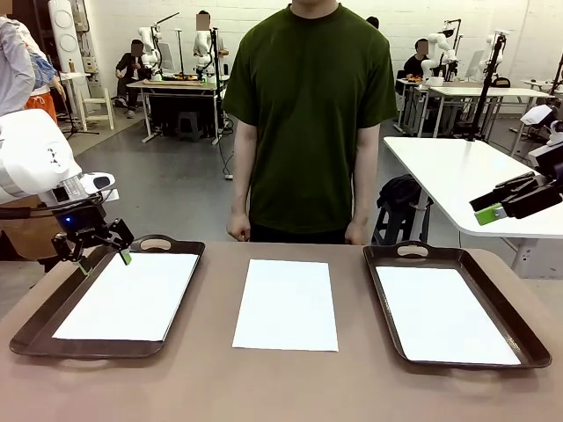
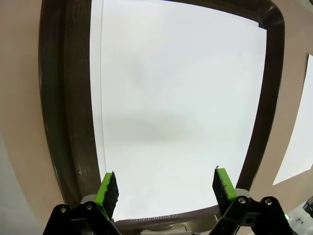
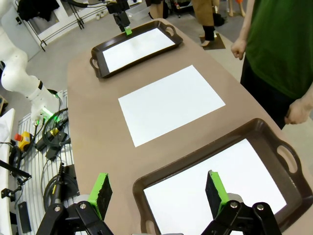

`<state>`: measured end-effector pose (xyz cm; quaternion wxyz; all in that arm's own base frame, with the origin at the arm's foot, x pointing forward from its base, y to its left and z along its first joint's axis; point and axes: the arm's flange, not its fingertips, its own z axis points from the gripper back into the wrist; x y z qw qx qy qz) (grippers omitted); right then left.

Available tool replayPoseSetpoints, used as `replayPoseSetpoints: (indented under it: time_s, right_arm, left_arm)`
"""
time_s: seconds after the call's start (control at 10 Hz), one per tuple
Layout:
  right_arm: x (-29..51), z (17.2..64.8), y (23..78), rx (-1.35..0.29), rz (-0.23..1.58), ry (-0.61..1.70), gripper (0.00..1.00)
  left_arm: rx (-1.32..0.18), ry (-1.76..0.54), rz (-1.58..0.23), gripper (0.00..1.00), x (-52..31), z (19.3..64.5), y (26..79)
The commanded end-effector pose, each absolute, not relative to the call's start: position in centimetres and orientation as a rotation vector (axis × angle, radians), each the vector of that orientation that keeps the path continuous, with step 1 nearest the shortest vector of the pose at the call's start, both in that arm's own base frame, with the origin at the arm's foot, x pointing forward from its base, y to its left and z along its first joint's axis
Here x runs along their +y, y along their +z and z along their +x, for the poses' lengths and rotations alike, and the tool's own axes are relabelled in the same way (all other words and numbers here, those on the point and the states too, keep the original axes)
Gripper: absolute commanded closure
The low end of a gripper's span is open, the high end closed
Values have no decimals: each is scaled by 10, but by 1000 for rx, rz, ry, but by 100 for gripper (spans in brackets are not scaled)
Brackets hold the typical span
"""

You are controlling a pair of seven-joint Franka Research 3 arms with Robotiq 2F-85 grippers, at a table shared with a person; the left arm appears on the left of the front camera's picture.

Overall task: Sort the A4 documents.
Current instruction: Place the A4 Paper in the designated Handle tray, then receive the A4 Paper.

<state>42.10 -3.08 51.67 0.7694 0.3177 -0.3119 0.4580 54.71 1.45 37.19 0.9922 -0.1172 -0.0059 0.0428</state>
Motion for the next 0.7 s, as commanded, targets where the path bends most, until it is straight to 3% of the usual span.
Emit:
replayPoseSetpoints:
  time_s: [0.0,0.6]
  right_arm:
    - [-30,421,516,-700,705,1001,0]
    - [-30,421,516,-700,705,1001,0]
  left_arm:
    - [-29,75,-211,0,16,549,374]
    - [-29,75,-211,0,16,549,374]
